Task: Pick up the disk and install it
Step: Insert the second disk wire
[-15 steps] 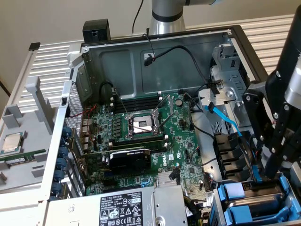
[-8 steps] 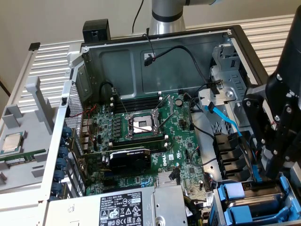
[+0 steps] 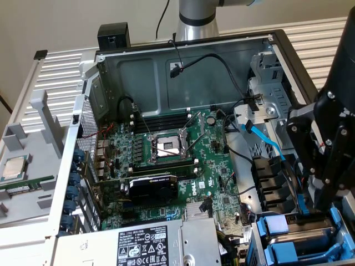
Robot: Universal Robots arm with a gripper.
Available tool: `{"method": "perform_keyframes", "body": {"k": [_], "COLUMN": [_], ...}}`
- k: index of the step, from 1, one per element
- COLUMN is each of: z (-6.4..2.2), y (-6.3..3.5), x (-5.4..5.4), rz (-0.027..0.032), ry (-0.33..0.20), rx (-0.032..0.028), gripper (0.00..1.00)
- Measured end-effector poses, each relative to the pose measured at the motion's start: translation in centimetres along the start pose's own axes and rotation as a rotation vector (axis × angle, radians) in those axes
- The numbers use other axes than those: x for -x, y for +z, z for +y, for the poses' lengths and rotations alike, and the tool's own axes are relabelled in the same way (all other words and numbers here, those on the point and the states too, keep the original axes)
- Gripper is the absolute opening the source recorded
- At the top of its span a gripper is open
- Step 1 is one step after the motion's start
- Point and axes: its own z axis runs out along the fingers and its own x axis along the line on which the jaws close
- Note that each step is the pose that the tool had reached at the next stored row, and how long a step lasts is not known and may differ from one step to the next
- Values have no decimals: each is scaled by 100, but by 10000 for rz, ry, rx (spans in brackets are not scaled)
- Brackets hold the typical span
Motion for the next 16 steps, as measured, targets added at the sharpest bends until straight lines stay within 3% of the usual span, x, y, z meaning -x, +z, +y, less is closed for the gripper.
{"method": "perform_keyframes", "body": {"k": [9,16], "z": [-69,-77], "y": [-6,-13], "x": [35,40], "rz": [40,103], "ry": [-685,-1768], "rx": [2,10], "gripper": [11,11]}}
